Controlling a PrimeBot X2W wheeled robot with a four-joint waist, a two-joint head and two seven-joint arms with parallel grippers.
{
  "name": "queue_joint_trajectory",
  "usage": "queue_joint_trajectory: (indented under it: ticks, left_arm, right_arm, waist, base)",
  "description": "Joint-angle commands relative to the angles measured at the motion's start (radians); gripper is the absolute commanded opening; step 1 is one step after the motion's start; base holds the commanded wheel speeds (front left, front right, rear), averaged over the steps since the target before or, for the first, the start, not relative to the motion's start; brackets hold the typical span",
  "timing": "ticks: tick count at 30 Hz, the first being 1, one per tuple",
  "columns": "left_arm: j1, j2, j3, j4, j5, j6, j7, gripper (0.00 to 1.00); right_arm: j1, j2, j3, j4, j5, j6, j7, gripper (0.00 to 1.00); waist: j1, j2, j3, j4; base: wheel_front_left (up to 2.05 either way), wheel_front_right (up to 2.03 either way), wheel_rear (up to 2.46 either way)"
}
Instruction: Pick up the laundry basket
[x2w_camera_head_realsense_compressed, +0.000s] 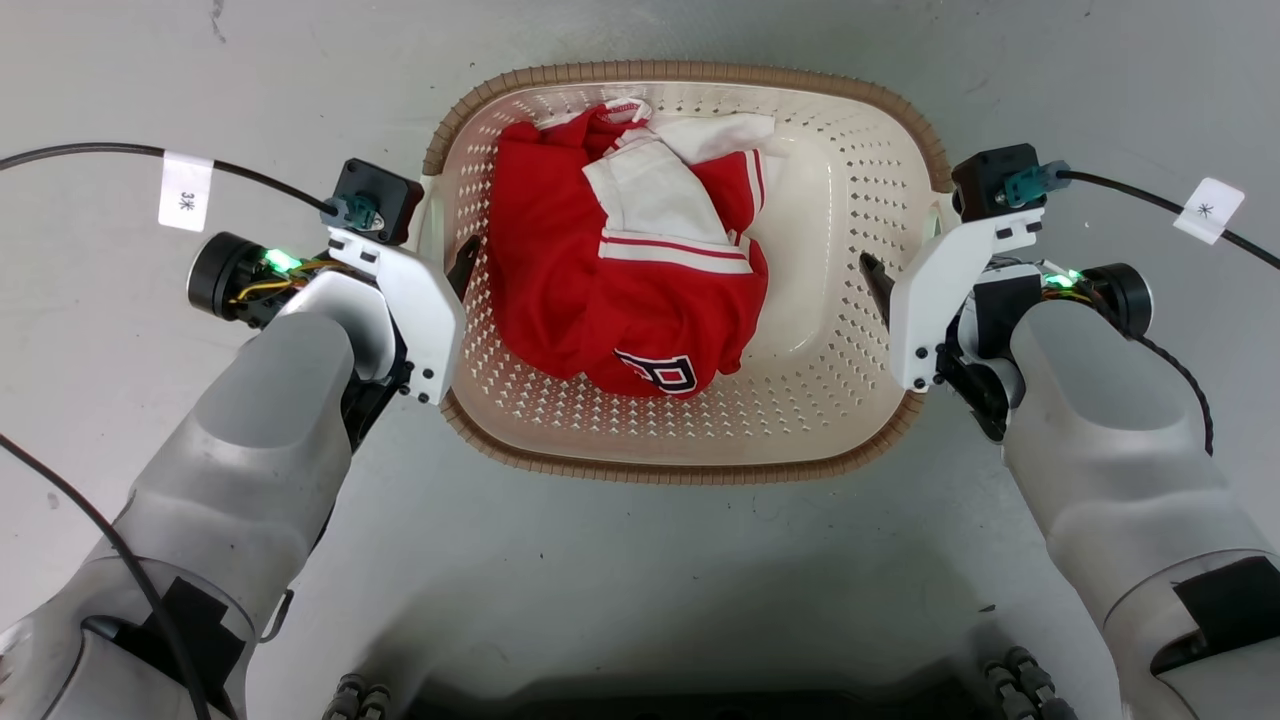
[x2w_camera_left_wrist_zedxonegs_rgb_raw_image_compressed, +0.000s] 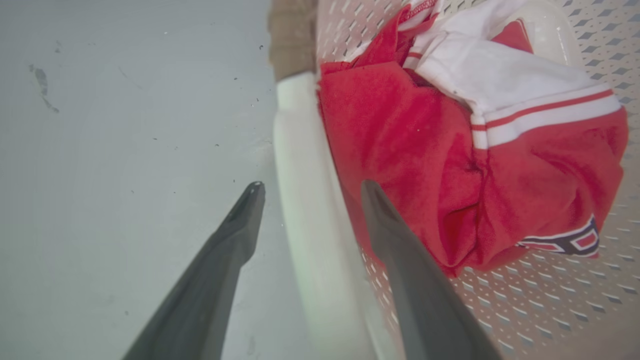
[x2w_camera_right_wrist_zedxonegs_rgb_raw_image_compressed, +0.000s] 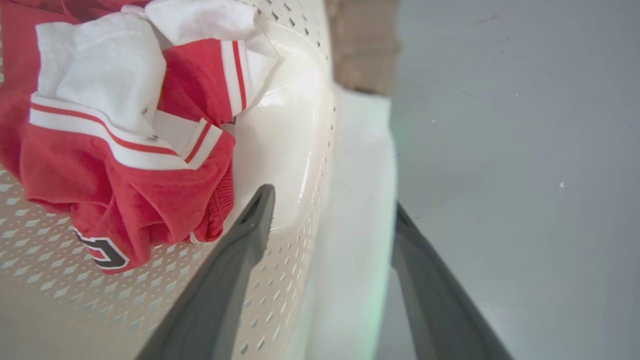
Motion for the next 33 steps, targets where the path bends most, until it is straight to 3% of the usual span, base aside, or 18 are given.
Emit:
queue_joint_trajectory:
  ticks: [1, 2, 3, 4, 5, 19, 26, 33]
  left_arm:
    - [-0.014, 0.007, -0.007, 0.004, -0.007, 0.002, -0.003, 1.0]
    - [-0.014, 0.005, -0.014, 0.003, -0.018, 0.002, 0.001, 1.0]
    - [-0.012, 0.002, -0.022, 0.0, -0.031, 0.002, 0.008, 0.68]
    - [-0.009, -0.001, -0.031, -0.005, -0.046, 0.002, 0.015, 0.06]
    - [-0.004, -0.002, -0.041, -0.015, -0.059, 0.002, 0.022, 0.0]
    - [0.028, 0.049, -0.21, -0.103, -0.215, 0.0, 0.072, 0.0]
    - [0.055, 0.088, -0.31, -0.152, -0.305, 0.0, 0.168, 0.0]
    - [0.072, 0.138, -0.381, -0.23, -0.402, 0.0, 0.331, 0.0]
  right_arm:
    - [-0.015, 0.0, 0.004, 0.004, 0.007, 0.0, -0.004, 1.0]
    - [-0.015, 0.0, 0.007, 0.006, 0.009, -0.001, -0.006, 1.0]
    - [-0.016, 0.0, 0.01, 0.009, 0.013, -0.001, -0.006, 0.87]
    - [-0.017, 0.0, 0.013, 0.012, 0.018, -0.001, -0.007, 0.41]
    - [-0.017, 0.0, 0.017, 0.014, 0.019, -0.001, -0.008, 0.0]
    - [0.006, -0.004, 0.027, 0.053, -0.029, 0.0, 0.027, 0.0]
    - [0.03, -0.005, 0.063, 0.059, -0.032, -0.001, 0.184, 0.0]
    - [0.053, -0.006, 0.142, 0.041, 0.02, -0.001, 0.385, 0.0]
  waist:
    - [0.0, 0.0, 0.0, 0.0]
    - [0.0, 0.0, -0.001, 0.001]
    - [0.0, 0.0, -0.001, 0.001]
    - [0.0, 0.0, -0.002, 0.002]
    - [0.0, 0.0, -0.004, 0.003]
    - [0.0, 0.0, -0.104, 0.002]
    - [0.0, 0.0, -0.233, -0.008]
    - [0.0, 0.0, -0.375, -0.021]
  base:
    - [0.0, 0.0, 0.0]
    - [0.0, 0.0, 0.0]
    - [0.0, 0.0, 0.0]
    - [0.0, 0.0, 0.0]
    - [0.0, 0.0, 0.0]
    - [0.0, 0.0, 0.0]
    - [0.0, 0.0, 0.0]
    - [0.0, 0.0, 0.0]
